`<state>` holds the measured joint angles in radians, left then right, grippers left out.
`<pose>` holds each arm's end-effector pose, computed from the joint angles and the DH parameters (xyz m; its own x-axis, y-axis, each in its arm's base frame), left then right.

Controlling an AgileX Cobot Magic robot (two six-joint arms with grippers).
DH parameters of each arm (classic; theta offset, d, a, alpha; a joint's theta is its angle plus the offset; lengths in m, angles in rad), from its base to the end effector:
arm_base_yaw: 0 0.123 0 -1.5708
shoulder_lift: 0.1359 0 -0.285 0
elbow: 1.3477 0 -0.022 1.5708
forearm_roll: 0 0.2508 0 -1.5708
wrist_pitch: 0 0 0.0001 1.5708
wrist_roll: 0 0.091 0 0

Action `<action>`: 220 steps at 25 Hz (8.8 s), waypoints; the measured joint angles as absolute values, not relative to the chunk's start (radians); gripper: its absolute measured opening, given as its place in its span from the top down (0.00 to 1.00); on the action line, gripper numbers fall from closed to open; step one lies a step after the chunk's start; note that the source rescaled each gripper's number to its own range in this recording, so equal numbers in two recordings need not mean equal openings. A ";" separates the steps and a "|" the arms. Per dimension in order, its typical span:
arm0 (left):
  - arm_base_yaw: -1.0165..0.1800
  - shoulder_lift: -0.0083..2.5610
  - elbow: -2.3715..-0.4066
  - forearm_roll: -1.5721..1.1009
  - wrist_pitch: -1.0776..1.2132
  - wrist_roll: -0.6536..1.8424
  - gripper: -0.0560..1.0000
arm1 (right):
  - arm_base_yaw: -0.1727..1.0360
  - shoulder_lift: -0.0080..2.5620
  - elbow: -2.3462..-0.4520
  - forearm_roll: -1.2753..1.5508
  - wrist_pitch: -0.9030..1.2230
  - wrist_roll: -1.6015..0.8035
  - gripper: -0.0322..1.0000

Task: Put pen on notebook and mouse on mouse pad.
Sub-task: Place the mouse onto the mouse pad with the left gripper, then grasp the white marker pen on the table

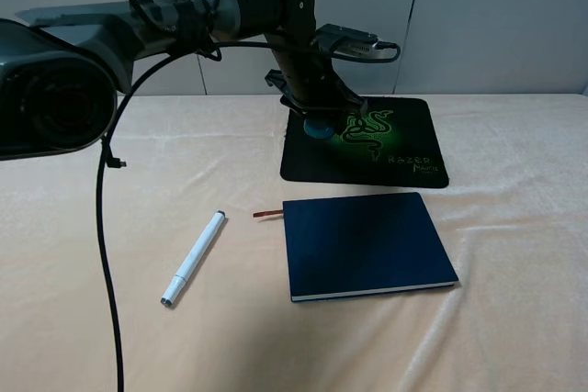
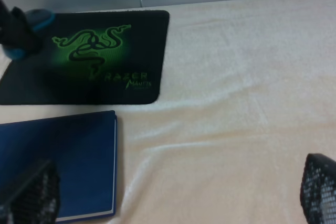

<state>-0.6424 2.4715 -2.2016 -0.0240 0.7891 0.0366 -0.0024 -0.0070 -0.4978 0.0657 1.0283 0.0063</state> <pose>0.4371 -0.3290 0.1690 -0.6491 0.5103 -0.5641 0.6196 0.7849 -0.0030 -0.0044 0.0051 0.2794 -0.4233 0.0412 -0.9050 -0.0316 0.9977 0.0602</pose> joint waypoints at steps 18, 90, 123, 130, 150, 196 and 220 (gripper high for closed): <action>-0.647 2.558 -2.212 -0.026 0.589 0.038 0.95 | -0.002 -0.007 -0.498 0.072 1.028 0.006 0.00; -0.647 1.586 -1.741 0.000 1.166 0.010 0.00 | -0.002 -0.007 -0.498 0.072 1.028 0.006 0.00; -0.337 0.328 -0.669 0.000 1.095 0.062 0.00 | -0.002 -0.007 -0.498 0.072 1.028 0.006 0.00; -0.168 0.156 -0.522 0.000 1.044 0.063 0.00 | -0.002 -0.007 -0.498 0.072 1.028 0.006 0.00; -0.053 -0.004 -0.493 0.000 1.049 0.066 0.00 | -0.002 -0.007 -0.498 0.073 1.028 0.006 0.00; -0.053 -0.004 -0.493 0.000 1.050 0.067 0.00 | -0.002 0.037 -0.509 0.095 1.028 0.006 0.00; -0.053 -0.004 -0.493 0.000 1.050 0.067 0.00 | 0.266 0.842 -0.806 0.251 0.917 -0.269 0.00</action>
